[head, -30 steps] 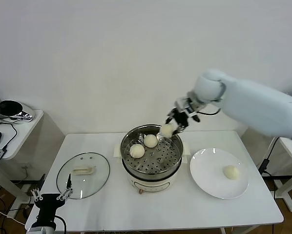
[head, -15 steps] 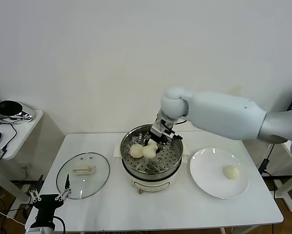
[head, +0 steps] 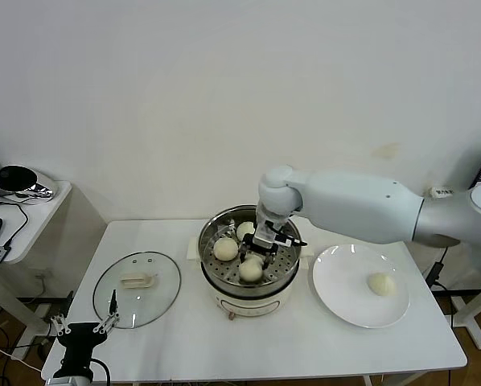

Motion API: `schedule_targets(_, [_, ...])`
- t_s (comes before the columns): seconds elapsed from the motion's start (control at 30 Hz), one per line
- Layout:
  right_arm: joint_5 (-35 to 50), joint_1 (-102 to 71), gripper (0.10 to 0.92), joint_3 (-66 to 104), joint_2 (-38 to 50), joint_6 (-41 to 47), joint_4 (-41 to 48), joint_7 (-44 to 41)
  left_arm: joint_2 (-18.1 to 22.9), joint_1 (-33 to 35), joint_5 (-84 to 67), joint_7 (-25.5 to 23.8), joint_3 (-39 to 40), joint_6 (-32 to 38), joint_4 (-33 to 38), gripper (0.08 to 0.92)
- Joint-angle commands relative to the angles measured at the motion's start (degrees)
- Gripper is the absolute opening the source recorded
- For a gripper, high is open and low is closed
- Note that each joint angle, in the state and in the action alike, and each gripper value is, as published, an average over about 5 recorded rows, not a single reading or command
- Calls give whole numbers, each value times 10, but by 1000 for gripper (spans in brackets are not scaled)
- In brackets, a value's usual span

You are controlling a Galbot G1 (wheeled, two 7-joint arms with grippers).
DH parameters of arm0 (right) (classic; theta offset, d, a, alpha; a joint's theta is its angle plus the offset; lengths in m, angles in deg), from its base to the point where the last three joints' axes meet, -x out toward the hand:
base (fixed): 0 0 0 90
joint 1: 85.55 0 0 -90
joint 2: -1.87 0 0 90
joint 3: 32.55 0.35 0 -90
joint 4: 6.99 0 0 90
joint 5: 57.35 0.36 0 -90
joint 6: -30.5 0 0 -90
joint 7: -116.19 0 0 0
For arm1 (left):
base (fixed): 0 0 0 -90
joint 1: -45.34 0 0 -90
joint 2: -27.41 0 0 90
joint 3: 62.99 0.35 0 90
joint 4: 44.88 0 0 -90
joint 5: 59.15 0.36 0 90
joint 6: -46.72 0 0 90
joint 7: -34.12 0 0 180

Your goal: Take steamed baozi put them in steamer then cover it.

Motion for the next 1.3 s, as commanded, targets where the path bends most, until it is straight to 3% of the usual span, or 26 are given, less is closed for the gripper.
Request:
schedule_targets(0.03, [18, 33, 686, 26, 4, -16, -3, -1, 0, 0, 0, 0, 0, 0, 1, 823])
schedule_targets(0.23, [87, 98, 813, 43, 76, 107, -33, -50, -6, -2, -3, 0, -4, -1, 3, 823])
schedule_targets(0.37, [115, 124, 822, 31, 163, 234, -75, -58, -11, -4, -4, -1, -4, -1, 2, 823])
schedule_targets(0.57, [93, 124, 823, 21, 299, 346, -117, -22, -22, -9, -7, -1, -3, 0, -1, 823])
schedule_targets(0.73, [64, 70, 823, 44, 393, 361, -122, -13, -28, -14, -7, -2, 3, -1, -3, 823])
schedule_targets(0.9, [-2, -52, 823, 133, 433, 339, -82, -16, -29, -18, -5, -3, 13, -4, 0, 823])
schedule_targets(1.3, [-115, -337, 823, 384, 392, 254, 70, -25, -27, -8, 0, -4, 4, -5, 7, 823])
